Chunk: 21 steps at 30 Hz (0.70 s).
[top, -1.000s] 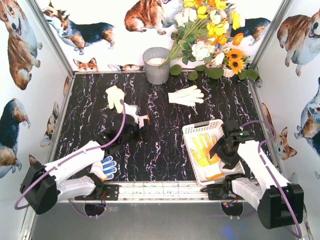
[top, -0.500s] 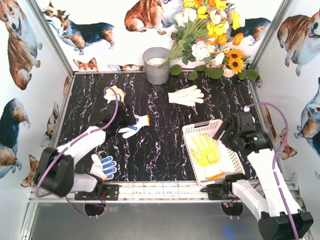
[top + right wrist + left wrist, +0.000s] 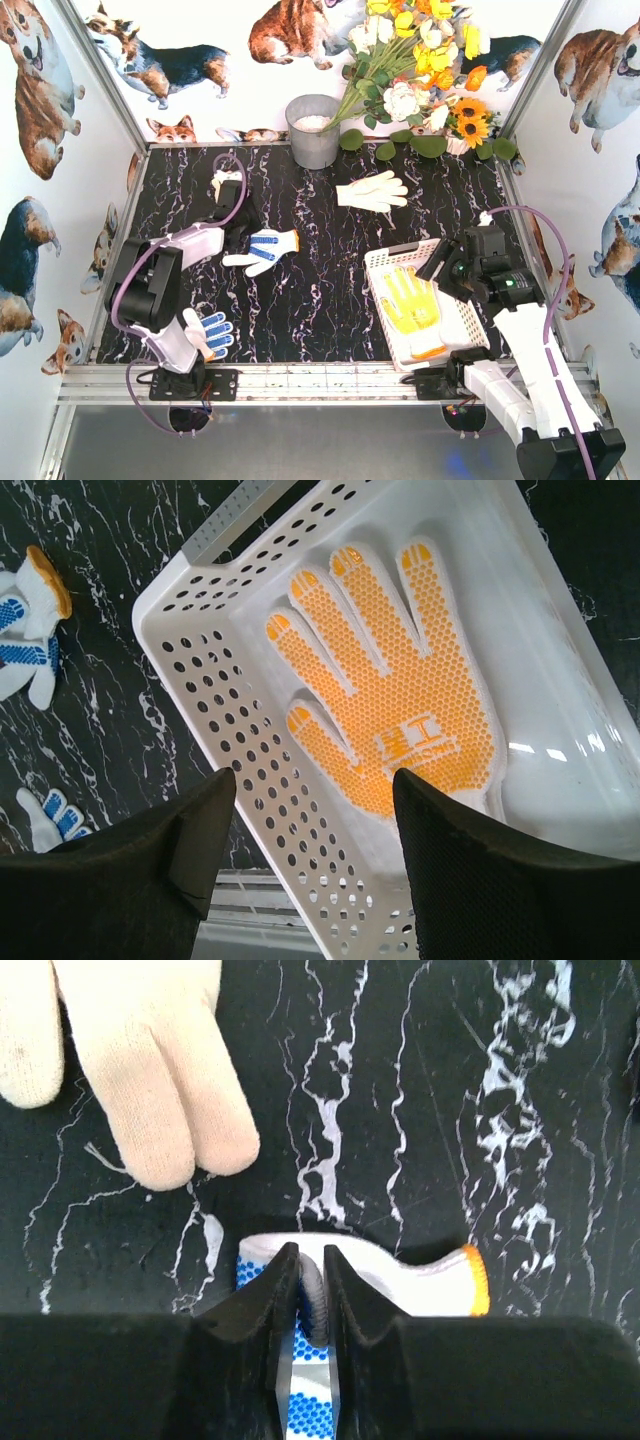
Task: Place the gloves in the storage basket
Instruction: Place the glove in the bin, then pick up the glove from the center of the board.
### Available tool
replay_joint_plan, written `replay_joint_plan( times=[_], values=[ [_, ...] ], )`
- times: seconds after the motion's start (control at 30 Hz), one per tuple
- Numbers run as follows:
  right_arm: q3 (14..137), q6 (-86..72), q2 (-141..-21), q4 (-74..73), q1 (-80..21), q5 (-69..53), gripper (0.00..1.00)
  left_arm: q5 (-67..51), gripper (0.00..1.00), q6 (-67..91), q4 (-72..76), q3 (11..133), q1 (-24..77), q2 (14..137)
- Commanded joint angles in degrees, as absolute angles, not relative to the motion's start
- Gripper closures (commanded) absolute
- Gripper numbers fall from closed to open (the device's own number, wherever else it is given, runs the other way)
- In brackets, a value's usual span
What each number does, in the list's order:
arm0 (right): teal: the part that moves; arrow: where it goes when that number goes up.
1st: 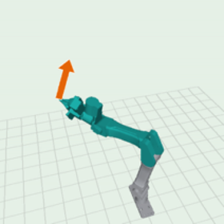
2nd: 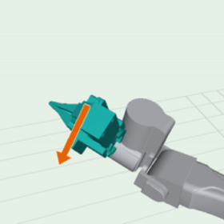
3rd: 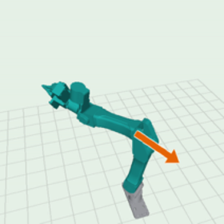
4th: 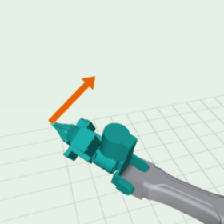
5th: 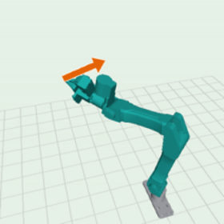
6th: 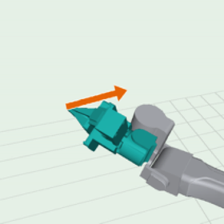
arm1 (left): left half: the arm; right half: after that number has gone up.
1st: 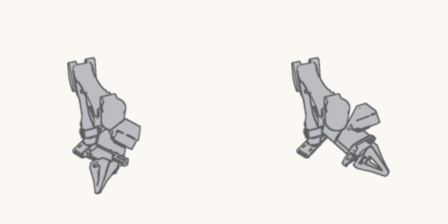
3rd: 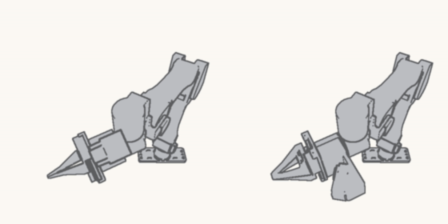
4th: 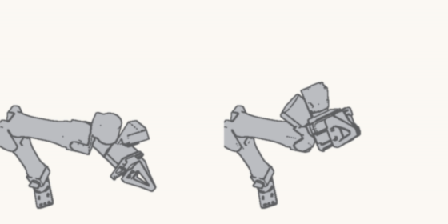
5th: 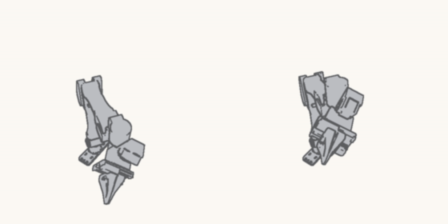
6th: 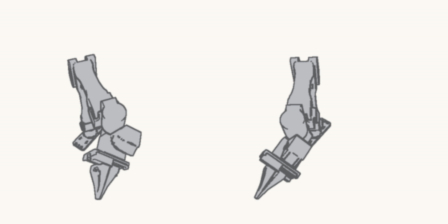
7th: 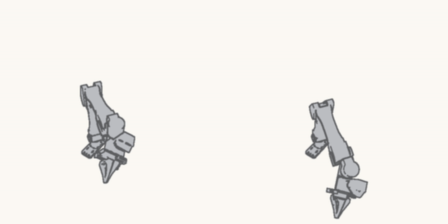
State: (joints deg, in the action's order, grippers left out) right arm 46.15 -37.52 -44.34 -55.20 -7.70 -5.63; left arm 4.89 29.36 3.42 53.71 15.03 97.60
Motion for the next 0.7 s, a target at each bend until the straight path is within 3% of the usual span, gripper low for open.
replay_joint_plan(
  times=[0.0, 0.07, 0.3, 0.5, 0.53, 0.6, 0.67],
  values=[
    [46.8, -36.7, -44.3, -51.7, -7.6, -6.7, 0.35, 5.7, 0.95, 26.7, 1.6, 55.5, 14.3, 94.2],
    [47.4, -36.5, -44.9, -51.2, -7.6, -7.0, 0.35, 8.4, 1.0, 24.2, -2.5, 56.4, 14.1, 89.3],
    [49.2, -35.8, -48.0, -48.4, -7.8, -8.4, 0.35, 10.4, 1.0, 13.9, -29.6, 69.3, 15.4, 77.1],
    [49.0, -36.4, -50.0, -46.3, -8.3, -9.5, 0.35, 7.6, 1.0, 20.2, -38.2, 68.1, 28.6, 74.7],
    [49.2, -36.4, -50.0, -46.3, -8.6, -9.5, 0.35, 3.9, 0.97, 23.2, -36.9, 66.2, 30.9, 74.9],
    [49.7, -36.4, -50.1, -46.4, -9.1, -9.0, 0.35, -3.3, 0.65, 29.3, -30.1, 61.4, 35.7, 75.4],
    [50.2, -36.3, -50.3, -46.4, -9.6, -8.7, 0.35, -7.4, 0.51, 33.5, -24.2, 58.1, 40.3, 75.8]
  ],
)
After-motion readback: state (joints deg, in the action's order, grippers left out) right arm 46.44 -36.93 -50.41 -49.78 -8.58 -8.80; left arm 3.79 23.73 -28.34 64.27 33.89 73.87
